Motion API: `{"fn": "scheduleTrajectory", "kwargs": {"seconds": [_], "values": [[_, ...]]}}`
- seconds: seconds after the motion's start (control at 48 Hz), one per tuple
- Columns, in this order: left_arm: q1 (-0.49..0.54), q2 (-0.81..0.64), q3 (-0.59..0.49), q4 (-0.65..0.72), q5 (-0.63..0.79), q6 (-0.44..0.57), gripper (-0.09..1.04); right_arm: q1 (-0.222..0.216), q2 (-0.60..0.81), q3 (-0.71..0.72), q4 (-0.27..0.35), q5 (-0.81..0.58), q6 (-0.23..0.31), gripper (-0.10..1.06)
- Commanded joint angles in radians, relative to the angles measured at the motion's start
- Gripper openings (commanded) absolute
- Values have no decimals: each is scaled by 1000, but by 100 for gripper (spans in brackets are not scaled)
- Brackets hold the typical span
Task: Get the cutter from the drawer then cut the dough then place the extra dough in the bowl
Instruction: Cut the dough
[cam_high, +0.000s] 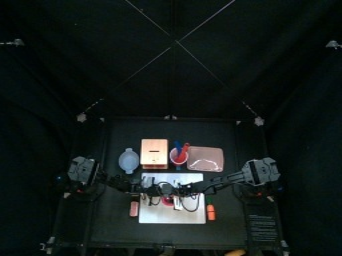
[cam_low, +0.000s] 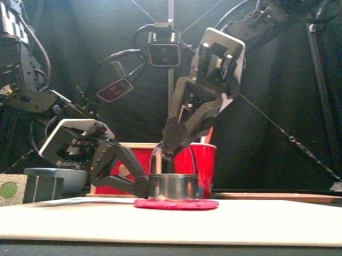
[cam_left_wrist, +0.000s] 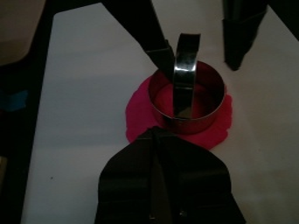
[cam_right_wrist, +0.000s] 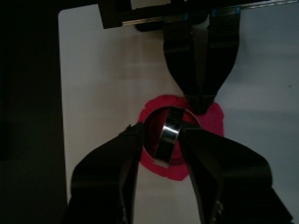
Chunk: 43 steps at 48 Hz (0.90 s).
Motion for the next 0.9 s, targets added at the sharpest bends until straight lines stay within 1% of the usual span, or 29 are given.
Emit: {"fn": "scheduleTrajectory", "kwargs": {"seconds": [0.021,0.167,0.292,0.438,0.646,0.792,0.896], "values": [[3,-5,-11,0,0,-2,49,-2,-25,-26,0,2,0,58],[2,3,-15,0,14,-3,48,-2,-29,-37,-3,26,-2,49],[3,9,-21,-26,15,-3,48,-2,-37,-43,-5,54,-2,45],[3,14,-23,-38,25,-2,48,-2,-71,-51,-12,86,-2,45],[2,15,-25,-38,34,-3,48,-2,-153,-43,-43,120,-2,45],[3,17,-26,-40,35,-5,48,-14,-222,-20,-61,147,-3,45],[2,17,-26,-49,43,-5,48,-23,-272,23,-71,176,-5,45]]}}
